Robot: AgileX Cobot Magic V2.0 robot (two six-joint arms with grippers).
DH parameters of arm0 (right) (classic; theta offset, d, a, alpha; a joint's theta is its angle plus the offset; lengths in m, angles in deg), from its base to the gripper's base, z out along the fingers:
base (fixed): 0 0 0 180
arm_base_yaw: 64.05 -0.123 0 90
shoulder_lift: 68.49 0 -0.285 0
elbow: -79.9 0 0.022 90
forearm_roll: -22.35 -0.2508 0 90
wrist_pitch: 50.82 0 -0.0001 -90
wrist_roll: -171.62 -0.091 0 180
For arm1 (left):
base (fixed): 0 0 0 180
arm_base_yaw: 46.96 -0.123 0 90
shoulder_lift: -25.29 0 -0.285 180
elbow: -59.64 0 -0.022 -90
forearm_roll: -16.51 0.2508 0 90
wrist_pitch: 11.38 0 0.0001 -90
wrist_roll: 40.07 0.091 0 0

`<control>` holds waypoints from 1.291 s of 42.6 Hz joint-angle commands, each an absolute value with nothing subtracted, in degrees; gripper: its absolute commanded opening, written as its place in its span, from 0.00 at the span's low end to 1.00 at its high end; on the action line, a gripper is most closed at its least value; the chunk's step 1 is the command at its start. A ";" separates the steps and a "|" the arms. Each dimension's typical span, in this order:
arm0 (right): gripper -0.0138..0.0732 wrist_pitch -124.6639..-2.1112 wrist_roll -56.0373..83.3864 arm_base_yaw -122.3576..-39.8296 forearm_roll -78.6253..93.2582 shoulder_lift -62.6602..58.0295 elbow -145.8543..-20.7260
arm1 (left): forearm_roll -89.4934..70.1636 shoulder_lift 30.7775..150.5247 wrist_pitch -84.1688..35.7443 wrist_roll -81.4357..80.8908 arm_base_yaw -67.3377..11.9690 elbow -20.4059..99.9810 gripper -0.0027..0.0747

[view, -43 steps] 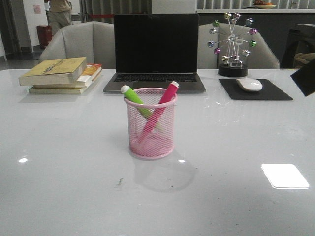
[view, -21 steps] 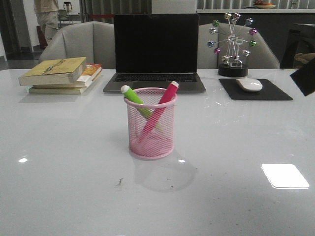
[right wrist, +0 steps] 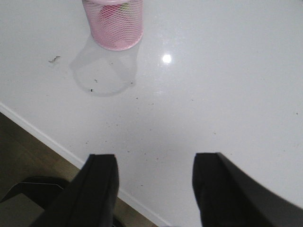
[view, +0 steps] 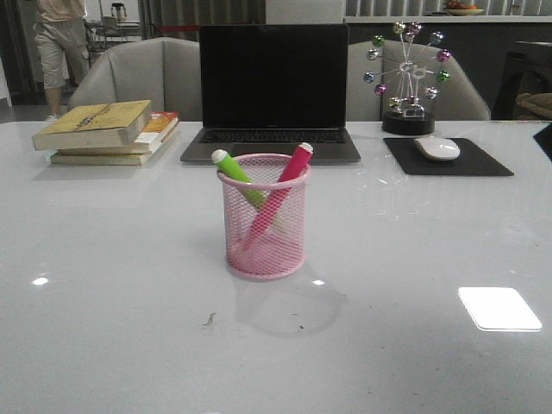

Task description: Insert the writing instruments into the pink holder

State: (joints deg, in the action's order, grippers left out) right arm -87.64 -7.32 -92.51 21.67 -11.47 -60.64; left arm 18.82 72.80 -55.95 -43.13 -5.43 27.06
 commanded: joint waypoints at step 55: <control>0.22 -86.35 -7.47 -92.07 22.35 -12.07 -62.21 | 19.74 48.84 -25.42 -43.17 -32.75 6.89 0.15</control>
